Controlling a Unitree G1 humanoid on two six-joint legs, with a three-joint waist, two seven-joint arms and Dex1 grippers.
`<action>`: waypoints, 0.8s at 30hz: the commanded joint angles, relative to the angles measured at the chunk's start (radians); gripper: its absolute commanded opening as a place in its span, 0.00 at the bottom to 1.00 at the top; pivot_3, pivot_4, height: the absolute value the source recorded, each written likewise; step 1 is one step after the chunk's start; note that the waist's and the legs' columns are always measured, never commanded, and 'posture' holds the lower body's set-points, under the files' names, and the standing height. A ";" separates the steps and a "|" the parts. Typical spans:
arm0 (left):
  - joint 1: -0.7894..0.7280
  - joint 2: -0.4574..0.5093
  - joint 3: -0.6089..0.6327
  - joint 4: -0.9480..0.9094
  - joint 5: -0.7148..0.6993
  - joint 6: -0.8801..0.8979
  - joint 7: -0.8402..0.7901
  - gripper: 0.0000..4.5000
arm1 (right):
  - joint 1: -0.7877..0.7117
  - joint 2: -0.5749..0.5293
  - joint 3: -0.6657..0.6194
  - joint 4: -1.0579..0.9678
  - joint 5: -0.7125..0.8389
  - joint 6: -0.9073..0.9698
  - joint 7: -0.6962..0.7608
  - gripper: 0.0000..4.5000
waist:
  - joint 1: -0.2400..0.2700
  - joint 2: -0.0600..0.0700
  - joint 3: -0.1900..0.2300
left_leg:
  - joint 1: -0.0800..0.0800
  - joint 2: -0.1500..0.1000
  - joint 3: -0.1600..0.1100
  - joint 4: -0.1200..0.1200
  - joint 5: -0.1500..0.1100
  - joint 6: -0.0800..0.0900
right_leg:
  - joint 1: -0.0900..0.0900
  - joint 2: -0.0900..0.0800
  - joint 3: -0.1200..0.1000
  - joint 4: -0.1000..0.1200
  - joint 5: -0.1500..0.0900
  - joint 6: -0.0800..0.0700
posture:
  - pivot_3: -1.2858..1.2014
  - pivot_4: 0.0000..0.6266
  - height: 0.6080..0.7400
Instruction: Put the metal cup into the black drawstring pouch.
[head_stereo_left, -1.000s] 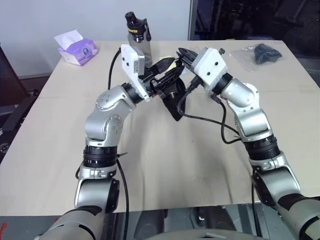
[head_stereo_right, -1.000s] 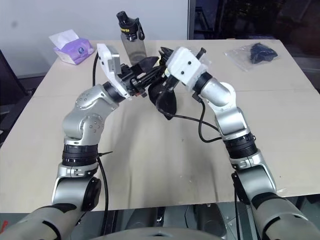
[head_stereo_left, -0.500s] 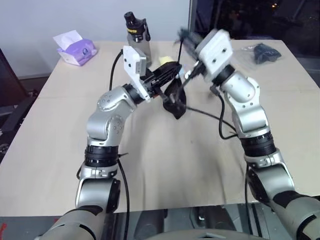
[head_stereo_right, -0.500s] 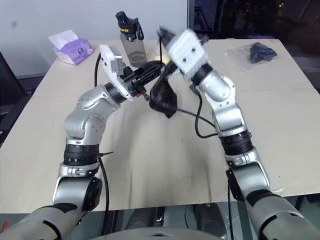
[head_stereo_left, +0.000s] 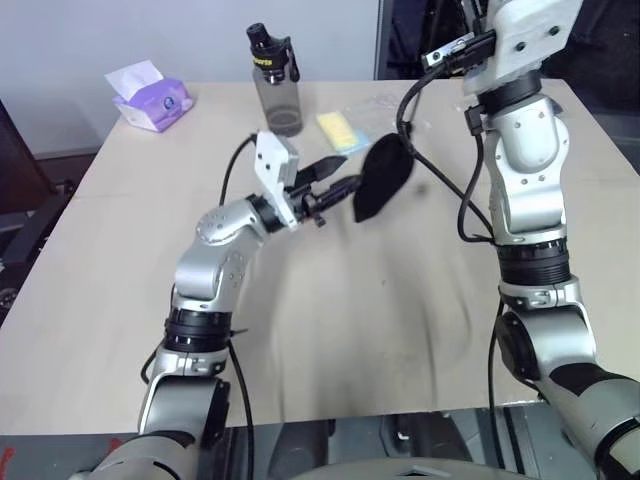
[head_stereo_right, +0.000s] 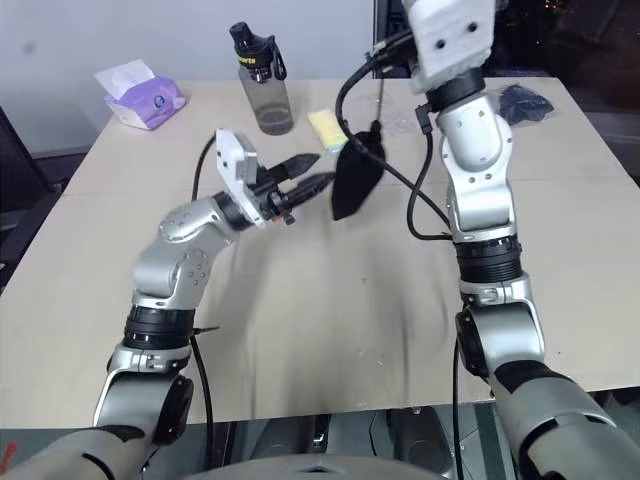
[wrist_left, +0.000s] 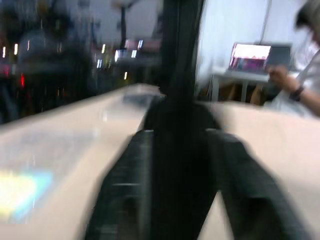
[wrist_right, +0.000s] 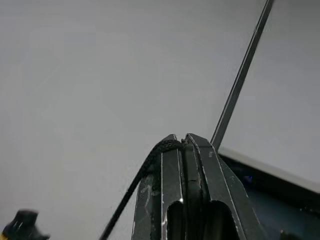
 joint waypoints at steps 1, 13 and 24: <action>-0.013 -0.009 0.017 -0.031 -0.016 -0.006 0.007 0.53 | -0.004 -0.010 0.079 -0.072 0.050 0.020 0.134 0.00 | -0.002 0.000 0.000 | 0.000 0.000 0.000 0.000 0.000 0.000 | 0.000 0.000 0.000 0.000 0.000 0.000 | 0.52 0.24 1.00; 0.138 0.143 0.112 -0.054 -0.015 0.033 -0.012 0.55 | 0.233 -0.139 0.091 -0.273 0.305 0.461 0.400 0.32 | -0.003 0.000 0.000 | 0.000 0.000 -0.001 0.001 0.000 0.000 | 0.000 0.000 -0.001 0.001 0.000 0.000 | 0.52 0.24 1.00; 0.550 0.240 0.108 -0.326 0.091 -0.008 0.044 0.55 | 0.693 -0.427 -0.101 -0.257 0.546 0.515 0.766 0.49 | 0.011 -0.001 0.000 | 0.002 0.001 0.000 0.000 0.000 0.000 | 0.004 -0.001 0.000 -0.004 -0.003 -0.003 | 0.52 0.24 1.00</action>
